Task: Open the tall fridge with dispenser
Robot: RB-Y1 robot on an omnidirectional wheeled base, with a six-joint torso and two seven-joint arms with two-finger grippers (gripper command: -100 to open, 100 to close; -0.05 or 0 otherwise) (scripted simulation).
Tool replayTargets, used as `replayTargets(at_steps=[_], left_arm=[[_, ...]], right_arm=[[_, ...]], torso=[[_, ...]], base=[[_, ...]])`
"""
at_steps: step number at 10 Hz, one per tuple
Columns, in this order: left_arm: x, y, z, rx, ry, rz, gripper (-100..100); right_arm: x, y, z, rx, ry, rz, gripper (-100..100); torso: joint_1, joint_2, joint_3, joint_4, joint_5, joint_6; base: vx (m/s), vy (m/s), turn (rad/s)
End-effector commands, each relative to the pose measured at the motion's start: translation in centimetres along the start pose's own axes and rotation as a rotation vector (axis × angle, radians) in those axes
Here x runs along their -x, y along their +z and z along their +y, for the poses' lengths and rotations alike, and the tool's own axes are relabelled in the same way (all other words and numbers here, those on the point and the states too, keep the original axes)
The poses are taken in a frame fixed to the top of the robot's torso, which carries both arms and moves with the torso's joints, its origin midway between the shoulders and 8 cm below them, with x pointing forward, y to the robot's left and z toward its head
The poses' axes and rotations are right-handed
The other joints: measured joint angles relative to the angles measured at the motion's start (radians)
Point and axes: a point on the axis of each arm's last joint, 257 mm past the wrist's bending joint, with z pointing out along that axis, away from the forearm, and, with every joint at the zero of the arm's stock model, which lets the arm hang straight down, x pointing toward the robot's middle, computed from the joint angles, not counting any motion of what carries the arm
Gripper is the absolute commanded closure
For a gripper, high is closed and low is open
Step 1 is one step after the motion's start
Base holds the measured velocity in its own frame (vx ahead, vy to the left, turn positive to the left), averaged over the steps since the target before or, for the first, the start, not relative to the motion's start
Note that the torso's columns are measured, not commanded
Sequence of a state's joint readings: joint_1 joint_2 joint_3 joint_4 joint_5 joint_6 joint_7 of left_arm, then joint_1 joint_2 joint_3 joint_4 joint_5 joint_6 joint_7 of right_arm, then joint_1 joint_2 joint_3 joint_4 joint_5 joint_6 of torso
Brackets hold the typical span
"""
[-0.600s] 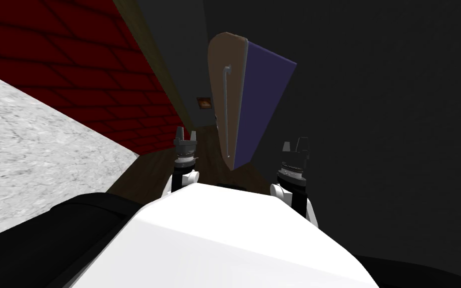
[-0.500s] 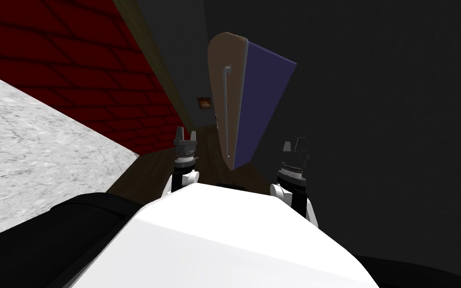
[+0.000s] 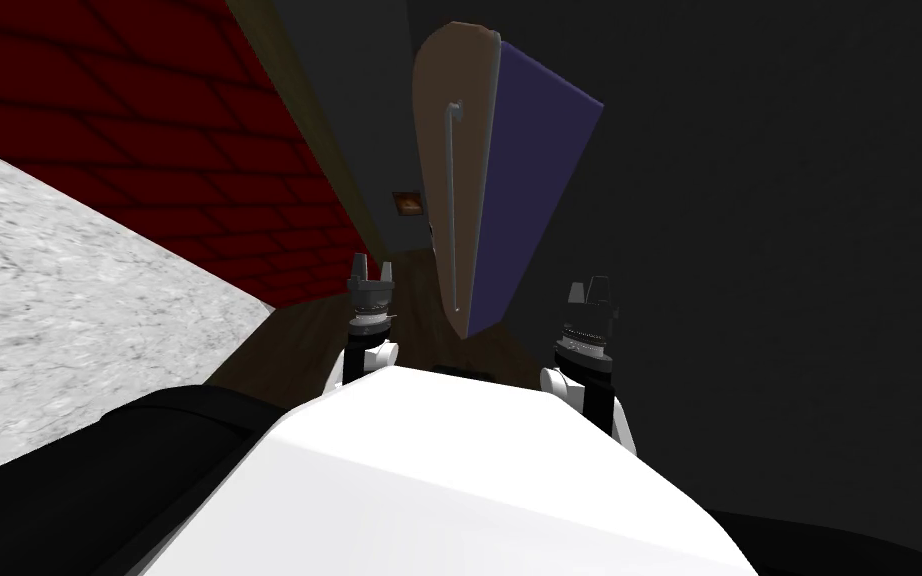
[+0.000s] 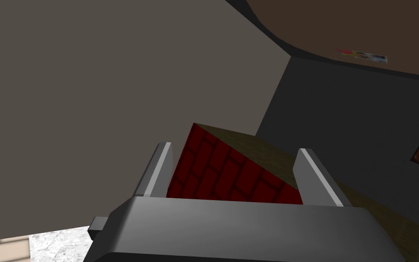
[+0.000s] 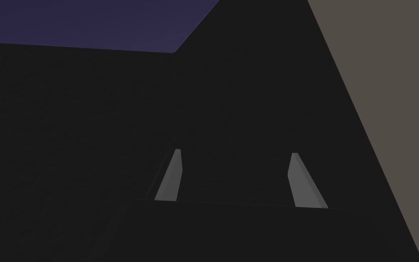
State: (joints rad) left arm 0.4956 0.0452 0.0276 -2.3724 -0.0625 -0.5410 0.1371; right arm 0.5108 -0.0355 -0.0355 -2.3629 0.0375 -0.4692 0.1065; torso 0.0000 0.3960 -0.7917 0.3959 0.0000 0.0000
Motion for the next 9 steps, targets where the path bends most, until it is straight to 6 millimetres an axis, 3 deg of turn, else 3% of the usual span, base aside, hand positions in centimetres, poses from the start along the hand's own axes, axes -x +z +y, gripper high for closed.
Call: replayTargets(at_steps=[1, 3, 4, 6, 9], left_arm=[[0.0, 0.0, 0.0, 0.000, 0.000, 0.000, 0], [0.0, 0.0, 0.0, 0.000, 0.000, 0.000, 0], [-0.2, -0.1, 0.7, 0.017, 0.004, 0.026, -100], [0.1, -0.6, 2.7, 0.069, 0.006, 0.045, -100], [1.2, -1.3, 5.5, 0.137, -0.001, 0.033, -100]], right_arm=[[0.0, 0.0, 0.0, 0.000, 0.000, 0.000, 0], [0.0, 0.0, 0.0, 0.000, 0.000, 0.000, 0], [0.0, 0.0, 0.0, 0.000, 0.000, 0.000, 0], [0.0, 0.0, 0.0, -0.001, 0.000, 0.000, 0], [0.0, 0.0, 0.0, -0.001, 0.000, 0.000, 0]], torso=[[0.000, 0.074, -0.147, 0.074, 0.000, 0.000], [0.000, 0.222, -0.443, 0.221, 0.000, 0.000], [0.000, 0.295, -0.590, 0.295, 0.000, 0.000], [-0.004, 0.335, -0.681, 0.337, -0.001, 0.000], [0.000, 0.339, -0.686, 0.341, 0.000, 0.000]], base=[[0.000, 0.000, 0.000], [0.000, 0.000, 0.000], [0.038, -0.026, 0.030], [0.098, -0.113, 0.075], [0.142, -0.145, 0.072]])
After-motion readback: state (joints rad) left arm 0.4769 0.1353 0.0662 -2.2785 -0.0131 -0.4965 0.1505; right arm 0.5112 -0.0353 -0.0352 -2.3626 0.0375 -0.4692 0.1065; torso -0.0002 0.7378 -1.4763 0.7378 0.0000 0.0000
